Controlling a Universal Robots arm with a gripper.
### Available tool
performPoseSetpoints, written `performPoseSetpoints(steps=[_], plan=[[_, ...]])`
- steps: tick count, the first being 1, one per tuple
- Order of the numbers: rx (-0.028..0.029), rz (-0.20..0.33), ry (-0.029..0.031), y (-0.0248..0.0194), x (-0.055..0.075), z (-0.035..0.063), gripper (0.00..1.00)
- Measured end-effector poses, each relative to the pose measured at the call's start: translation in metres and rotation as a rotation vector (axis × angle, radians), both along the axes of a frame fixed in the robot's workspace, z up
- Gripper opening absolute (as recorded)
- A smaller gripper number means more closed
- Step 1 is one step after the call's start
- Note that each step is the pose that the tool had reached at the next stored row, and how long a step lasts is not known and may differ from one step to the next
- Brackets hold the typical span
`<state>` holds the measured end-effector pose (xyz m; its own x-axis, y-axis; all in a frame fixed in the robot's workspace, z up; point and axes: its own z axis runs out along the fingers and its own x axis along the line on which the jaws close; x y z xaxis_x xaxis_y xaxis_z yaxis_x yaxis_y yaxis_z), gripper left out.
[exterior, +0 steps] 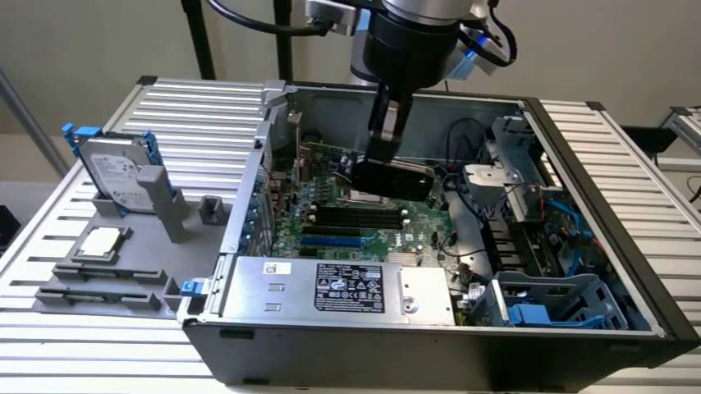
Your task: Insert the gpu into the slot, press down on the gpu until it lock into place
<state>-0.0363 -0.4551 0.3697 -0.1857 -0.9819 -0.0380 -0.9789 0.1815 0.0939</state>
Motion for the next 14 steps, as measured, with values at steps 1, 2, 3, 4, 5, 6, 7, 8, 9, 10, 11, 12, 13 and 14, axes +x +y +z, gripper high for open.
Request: performPoseSetpoints(steps=[1, 2, 3, 4, 5, 6, 7, 8, 9, 10, 11, 12, 13, 14], plan=[[0.0035, 0.012, -0.0015, 0.0000, 0.000, -0.0005, 0.26], [0.0051, 0.024, -0.0036, 0.0001, 0.000, -0.0010, 0.26], [0.0054, 0.034, -0.0062, 0.0001, 0.000, -0.0014, 0.26], [0.0055, 0.043, -0.0088, 0.0000, 0.000, -0.0021, 0.26], [0.0057, 0.049, -0.0109, 0.0000, -0.001, -0.0030, 0.26], [0.0056, 0.055, -0.0119, 0.0000, -0.002, -0.0039, 0.26], [0.0056, 0.060, -0.0125, 0.0000, -0.004, -0.0050, 0.26], [0.0055, 0.064, -0.0133, 0.0000, -0.005, -0.0065, 0.26], [0.0055, 0.067, -0.0143, 0.0000, -0.007, -0.0083, 0.26], [0.0056, 0.069, -0.0153, 0.0000, -0.010, -0.0101, 0.26], [0.0055, 0.072, -0.0160, 0.0000, -0.012, -0.0119, 0.26], [0.0054, 0.074, -0.0168, 0.0000, -0.014, -0.0137, 0.26], [0.0055, 0.076, -0.0174, 0.0000, -0.017, -0.0156, 0.26], [0.0055, 0.080, -0.0176, 0.0000, -0.019, -0.0175, 0.26]])
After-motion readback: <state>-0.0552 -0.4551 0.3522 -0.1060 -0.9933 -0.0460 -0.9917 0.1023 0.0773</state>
